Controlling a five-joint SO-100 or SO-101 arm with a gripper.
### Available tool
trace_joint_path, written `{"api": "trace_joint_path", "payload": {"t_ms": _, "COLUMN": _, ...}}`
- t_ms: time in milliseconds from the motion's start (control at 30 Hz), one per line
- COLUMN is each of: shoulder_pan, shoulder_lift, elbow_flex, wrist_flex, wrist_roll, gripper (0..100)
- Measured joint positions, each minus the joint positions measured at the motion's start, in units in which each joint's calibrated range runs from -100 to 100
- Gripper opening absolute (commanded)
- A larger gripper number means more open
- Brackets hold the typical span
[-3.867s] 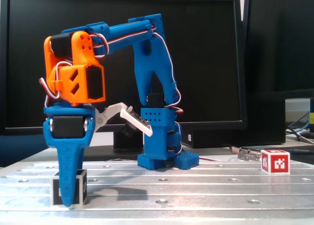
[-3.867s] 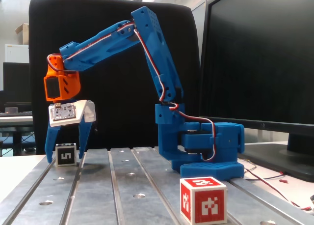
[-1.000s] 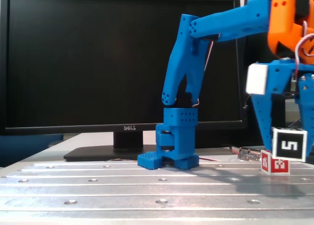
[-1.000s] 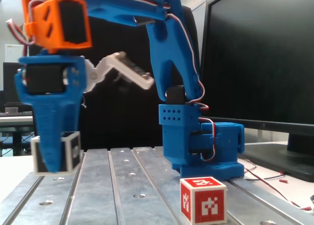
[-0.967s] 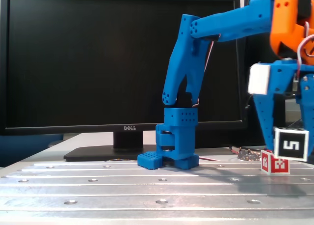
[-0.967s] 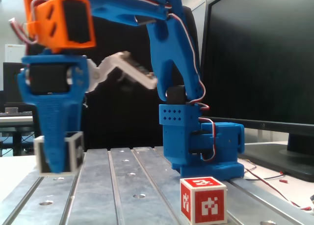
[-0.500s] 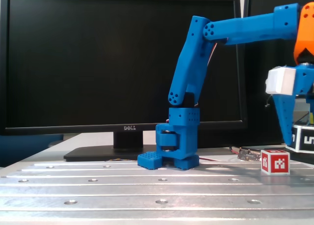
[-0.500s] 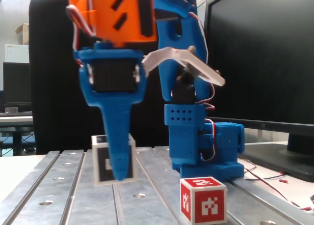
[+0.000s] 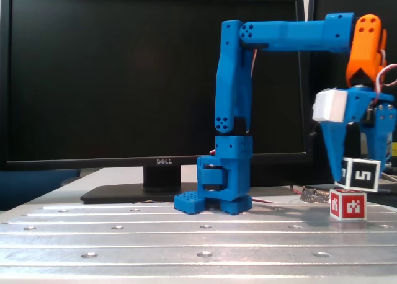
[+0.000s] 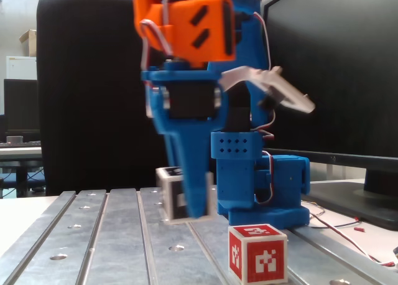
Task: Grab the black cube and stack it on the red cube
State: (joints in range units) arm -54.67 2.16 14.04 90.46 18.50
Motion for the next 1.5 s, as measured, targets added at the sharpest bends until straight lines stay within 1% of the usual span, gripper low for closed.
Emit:
{"api": "trace_joint_path", "payload": {"t_ms": 200, "shoulder_pan": -2.74, "shoulder_lift": -5.16, "elbow_flex": 5.43, "wrist_flex": -0.34, "wrist_roll": -1.0, "gripper": 16}}
{"api": "trace_joint_path", "payload": {"t_ms": 433, "shoulder_pan": -6.96, "shoulder_lift": -5.75, "elbow_flex": 5.8, "wrist_flex": -1.03, "wrist_roll": -4.15, "gripper": 16}}
{"api": "trace_joint_path", "payload": {"t_ms": 700, "shoulder_pan": -10.67, "shoulder_lift": -6.09, "elbow_flex": 6.61, "wrist_flex": -1.89, "wrist_roll": -6.25, "gripper": 16}}
{"api": "trace_joint_path", "payload": {"t_ms": 933, "shoulder_pan": -11.85, "shoulder_lift": -6.43, "elbow_flex": 8.79, "wrist_flex": -4.98, "wrist_roll": -6.51, "gripper": 16}}
{"api": "trace_joint_path", "payload": {"t_ms": 1500, "shoulder_pan": -13.19, "shoulder_lift": -6.43, "elbow_flex": 9.06, "wrist_flex": -4.98, "wrist_roll": -8.5, "gripper": 17}}
